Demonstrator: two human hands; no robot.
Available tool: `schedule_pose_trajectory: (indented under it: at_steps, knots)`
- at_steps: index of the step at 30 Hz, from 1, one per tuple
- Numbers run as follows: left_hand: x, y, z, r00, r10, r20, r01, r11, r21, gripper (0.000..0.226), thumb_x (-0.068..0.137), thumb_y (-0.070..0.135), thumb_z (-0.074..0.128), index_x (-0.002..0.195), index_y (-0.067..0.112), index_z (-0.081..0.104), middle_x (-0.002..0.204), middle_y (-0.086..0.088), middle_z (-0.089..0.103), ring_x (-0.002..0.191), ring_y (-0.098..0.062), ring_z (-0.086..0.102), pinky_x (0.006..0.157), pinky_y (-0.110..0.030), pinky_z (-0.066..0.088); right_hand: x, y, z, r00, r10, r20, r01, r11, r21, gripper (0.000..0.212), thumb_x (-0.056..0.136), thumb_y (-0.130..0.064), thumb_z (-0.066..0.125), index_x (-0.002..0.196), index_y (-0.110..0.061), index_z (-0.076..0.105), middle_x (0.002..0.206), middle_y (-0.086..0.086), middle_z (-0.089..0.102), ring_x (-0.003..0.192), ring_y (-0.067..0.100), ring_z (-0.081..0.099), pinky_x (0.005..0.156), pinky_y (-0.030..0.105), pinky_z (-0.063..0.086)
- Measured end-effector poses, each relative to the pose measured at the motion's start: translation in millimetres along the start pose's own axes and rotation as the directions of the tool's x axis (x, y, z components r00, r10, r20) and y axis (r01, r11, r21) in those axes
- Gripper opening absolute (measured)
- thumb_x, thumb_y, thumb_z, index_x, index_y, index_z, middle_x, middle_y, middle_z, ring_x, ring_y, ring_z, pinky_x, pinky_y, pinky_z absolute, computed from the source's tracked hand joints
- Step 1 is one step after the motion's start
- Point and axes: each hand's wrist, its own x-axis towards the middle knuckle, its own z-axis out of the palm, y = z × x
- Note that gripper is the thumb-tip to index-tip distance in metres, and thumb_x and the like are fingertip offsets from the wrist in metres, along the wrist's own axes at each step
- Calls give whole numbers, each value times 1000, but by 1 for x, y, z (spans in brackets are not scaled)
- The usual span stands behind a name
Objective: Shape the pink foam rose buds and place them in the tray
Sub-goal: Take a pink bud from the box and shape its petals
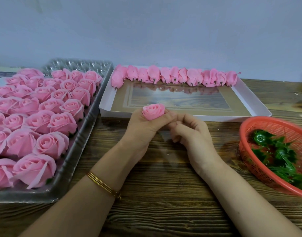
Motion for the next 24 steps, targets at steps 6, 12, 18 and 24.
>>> schedule_pose_trajectory:
  at_steps: [6,12,18,24]
  knots:
    - [-4,-6,1,989,148,14,-146,953,266,12,79,6,76,75,-2,67,63,1,65,60,-7,59,60,-21,52,2,-2,-4,994,-33,-105,40,997,64,10,80,-18,69,84,-10,64,63,-7,60,62,6,54,63,20,44]
    - [-5,-8,6,987,120,104,-146,940,310,25,79,0,77,104,-3,72,100,-19,74,101,-37,68,93,-56,52,0,-3,2,994,-18,-106,25,997,68,45,65,-26,84,97,-2,64,84,8,67,81,17,64,73,27,54]
    - [-3,-13,4,987,119,110,-151,923,354,29,73,14,78,101,7,75,97,-10,76,98,-32,70,91,-56,53,0,-4,3,993,41,-114,-32,997,76,42,61,-21,83,96,-5,65,85,10,69,81,20,66,76,31,53]
    - [-2,-12,2,982,126,138,-172,903,395,32,72,22,77,102,14,76,98,-5,76,98,-26,71,91,-53,54,-2,-6,4,996,22,-86,-15,997,81,39,66,-25,83,94,-2,66,86,13,70,84,22,66,80,33,54]
